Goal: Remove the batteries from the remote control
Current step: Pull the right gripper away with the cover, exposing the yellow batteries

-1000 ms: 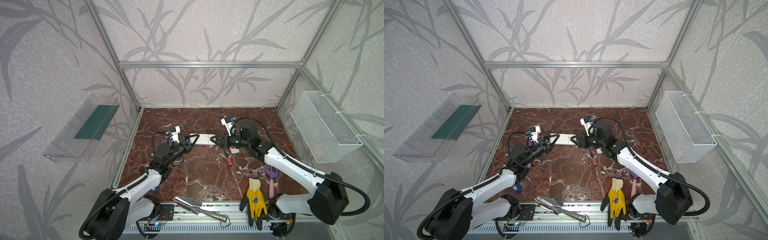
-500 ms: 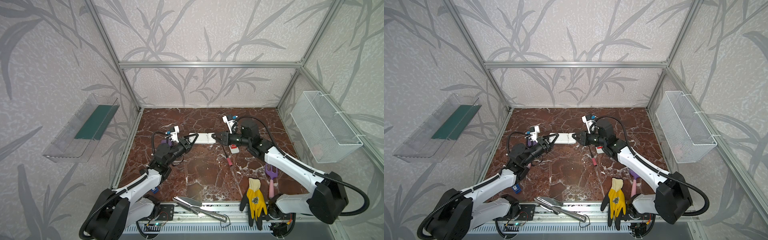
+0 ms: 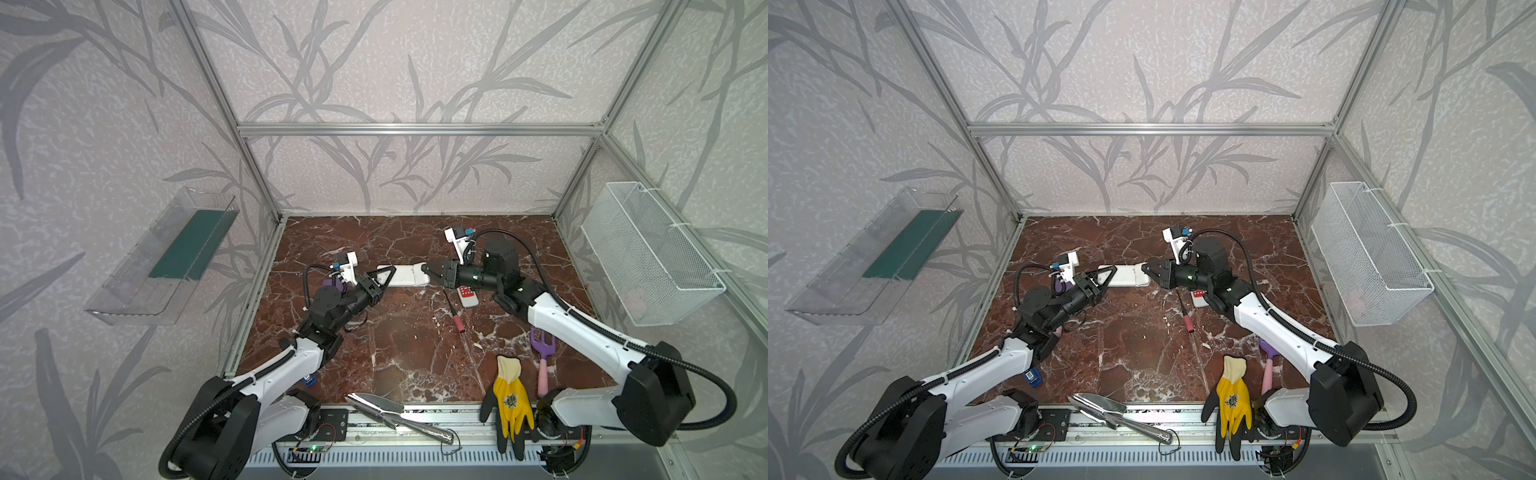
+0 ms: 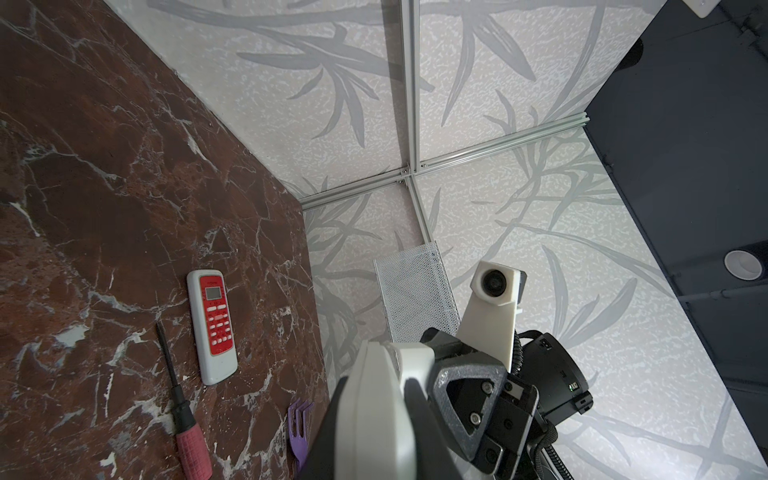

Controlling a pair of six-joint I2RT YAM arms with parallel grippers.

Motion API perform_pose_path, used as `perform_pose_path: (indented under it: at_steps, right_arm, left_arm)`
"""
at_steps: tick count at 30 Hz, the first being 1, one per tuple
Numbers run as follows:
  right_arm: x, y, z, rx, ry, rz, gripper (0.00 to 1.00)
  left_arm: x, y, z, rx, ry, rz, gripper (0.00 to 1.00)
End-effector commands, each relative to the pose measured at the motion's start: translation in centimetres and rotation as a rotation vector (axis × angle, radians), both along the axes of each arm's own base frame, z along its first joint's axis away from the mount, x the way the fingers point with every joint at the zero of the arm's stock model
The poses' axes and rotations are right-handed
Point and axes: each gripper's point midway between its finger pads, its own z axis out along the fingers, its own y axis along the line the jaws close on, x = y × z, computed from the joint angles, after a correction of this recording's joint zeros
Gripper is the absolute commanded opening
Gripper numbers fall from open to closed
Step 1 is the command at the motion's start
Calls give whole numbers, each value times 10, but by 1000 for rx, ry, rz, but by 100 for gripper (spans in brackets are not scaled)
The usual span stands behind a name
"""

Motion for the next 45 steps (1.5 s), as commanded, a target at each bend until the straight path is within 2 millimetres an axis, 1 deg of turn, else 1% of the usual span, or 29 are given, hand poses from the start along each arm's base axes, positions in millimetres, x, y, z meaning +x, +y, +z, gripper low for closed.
perform_pose_path:
  at_steps: [1, 11, 12, 25, 29, 33, 39, 40, 45]
  right_arm:
    - [-8, 6, -19, -16, 47, 49, 0]
    - [-9, 12, -21, -1, 49, 81, 0]
    - [-9, 13, -20, 12, 73, 76, 0]
    - [-10, 12, -4, 30, 38, 76, 0]
    - [-9, 11, -1, 22, 27, 65, 0]
    - [-7, 9, 0, 17, 23, 46, 0]
    - [-5, 7, 10, 27, 2, 33, 0]
    - [-5, 7, 12, 17, -27, 37, 0]
    - [-3, 1, 17, 18, -45, 19, 0]
  left_arm:
    - [-9, -5, 39, -76, -102, -52, 0]
    - [-10, -5, 40, -78, -109, -52, 0]
    - [-10, -4, 40, -77, -109, -50, 0]
    - [-7, -1, 29, -50, -90, -27, 0]
    - [-5, 0, 22, -37, -76, -18, 0]
    - [-5, 0, 22, -33, -79, -20, 0]
    - [-3, 1, 11, 3, -54, -9, 0]
    - [-3, 1, 9, 11, -52, -7, 0]
    - [1, 3, -7, 61, -20, 13, 0]
